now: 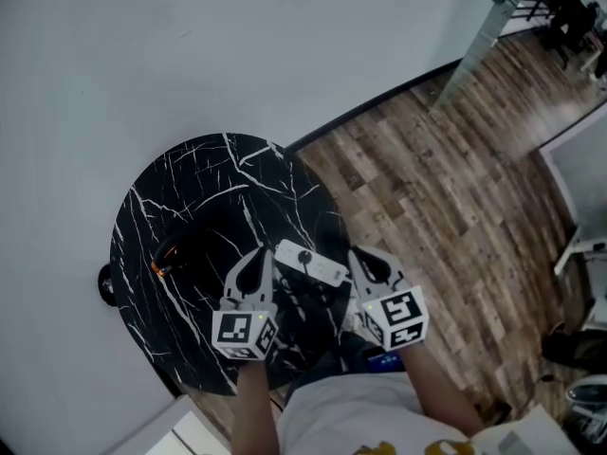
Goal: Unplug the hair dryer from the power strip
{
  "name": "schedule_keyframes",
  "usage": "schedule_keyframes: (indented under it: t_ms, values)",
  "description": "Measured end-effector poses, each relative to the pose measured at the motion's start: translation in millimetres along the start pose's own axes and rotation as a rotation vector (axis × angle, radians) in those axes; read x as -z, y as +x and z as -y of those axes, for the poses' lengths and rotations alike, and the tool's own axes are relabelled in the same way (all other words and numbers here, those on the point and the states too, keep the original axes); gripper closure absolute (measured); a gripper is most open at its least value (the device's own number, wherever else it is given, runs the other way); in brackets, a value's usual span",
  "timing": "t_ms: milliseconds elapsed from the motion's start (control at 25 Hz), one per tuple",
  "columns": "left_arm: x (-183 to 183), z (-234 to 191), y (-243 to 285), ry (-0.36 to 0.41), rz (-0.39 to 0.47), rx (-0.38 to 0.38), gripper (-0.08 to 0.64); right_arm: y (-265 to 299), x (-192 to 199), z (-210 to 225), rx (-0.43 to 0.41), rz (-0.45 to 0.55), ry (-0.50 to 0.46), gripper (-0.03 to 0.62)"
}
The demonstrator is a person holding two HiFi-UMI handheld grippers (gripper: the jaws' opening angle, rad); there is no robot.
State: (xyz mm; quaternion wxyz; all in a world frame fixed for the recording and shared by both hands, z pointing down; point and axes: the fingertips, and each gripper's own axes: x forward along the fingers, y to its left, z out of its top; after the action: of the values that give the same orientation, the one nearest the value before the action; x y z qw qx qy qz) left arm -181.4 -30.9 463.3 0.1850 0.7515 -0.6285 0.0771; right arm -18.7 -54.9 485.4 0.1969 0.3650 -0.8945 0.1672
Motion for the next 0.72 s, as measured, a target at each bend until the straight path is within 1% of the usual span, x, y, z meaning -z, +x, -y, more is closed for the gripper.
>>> schedule_keyframes:
  t_ms: [80, 200, 320, 400, 480, 560, 640, 720]
  values:
    - [4, 1, 2, -0.012, -0.007, 0.005, 0.561, -1, -2, 0, -0.029, 0.006, -0.008, 0.595]
    - [11, 5, 6, -0.013, -0.029, 0.025, 0.561, -3, 3, -2, -0.062, -0.027, -0.015, 0.595]
    - [20, 9, 11, 0.031, -0.080, 0.072, 0.561, 1, 17, -5, -0.073, -0.060, -0.001, 0.594]
    - [27, 9, 16, 0.080, -0.118, 0.103, 0.561, 8, 22, -9, -0.073, -0.078, -0.018, 0.594]
    - [33, 11, 15, 0.117, -0.148, 0.134, 0.561, 10, 24, -19, -0.096, -0.103, -0.033, 0.594]
    - [39, 13, 13, 0.124, -0.168, 0.163, 0.561, 11, 29, -26, -0.116, -0.137, -0.033, 0.594]
    - [43, 10, 17, 0.126, -0.188, 0.187, 0.561, 14, 30, -28, -0.126, -0.135, -0.031, 0.594]
    - [49, 8, 21, 0.139, -0.213, 0.211, 0.561, 15, 33, -30, -0.132, -0.160, -0.050, 0.592]
